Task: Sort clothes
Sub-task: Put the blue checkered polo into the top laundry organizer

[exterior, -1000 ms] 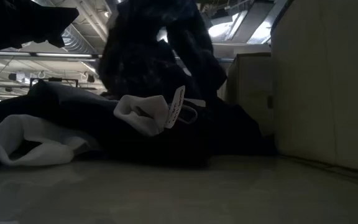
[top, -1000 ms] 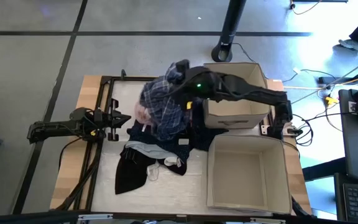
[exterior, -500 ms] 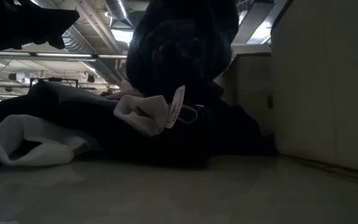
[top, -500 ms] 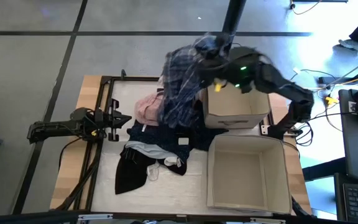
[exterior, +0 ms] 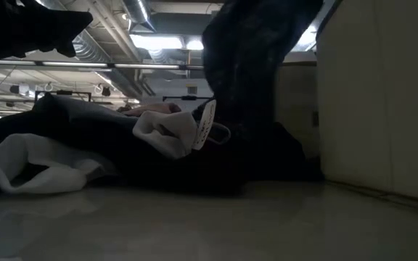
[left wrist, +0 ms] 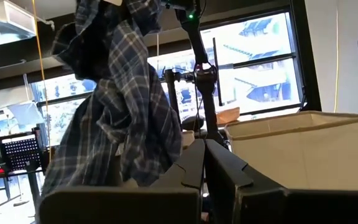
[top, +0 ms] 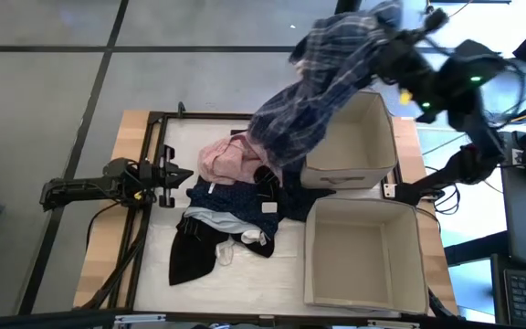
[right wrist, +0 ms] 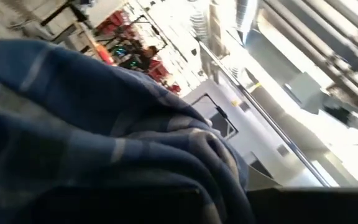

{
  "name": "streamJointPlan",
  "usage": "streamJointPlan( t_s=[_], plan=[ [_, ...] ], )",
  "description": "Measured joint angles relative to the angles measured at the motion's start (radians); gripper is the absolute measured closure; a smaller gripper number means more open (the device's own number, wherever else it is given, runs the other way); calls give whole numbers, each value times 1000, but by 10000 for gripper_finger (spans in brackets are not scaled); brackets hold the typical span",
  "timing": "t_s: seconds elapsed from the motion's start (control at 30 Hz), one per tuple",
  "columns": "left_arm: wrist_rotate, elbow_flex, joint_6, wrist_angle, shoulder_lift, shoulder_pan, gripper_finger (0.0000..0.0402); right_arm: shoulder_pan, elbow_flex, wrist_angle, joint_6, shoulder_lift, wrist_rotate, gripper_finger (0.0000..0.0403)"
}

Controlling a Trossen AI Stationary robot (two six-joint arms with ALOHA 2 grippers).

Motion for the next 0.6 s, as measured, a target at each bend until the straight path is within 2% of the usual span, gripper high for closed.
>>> streamJointPlan(
  t_s=[0.13, 0.3, 0.6],
  plan=[
    [0, 0, 0, 0, 0, 0, 396, 0, 0, -60, 12, -45, 68, 398],
    [0, 0, 0, 0, 0, 0, 396, 0, 1, -252, 88, -60, 157, 398],
    [0, 0, 6, 0, 0, 0, 396, 0, 0, -671, 360, -51, 175, 398]
  ],
)
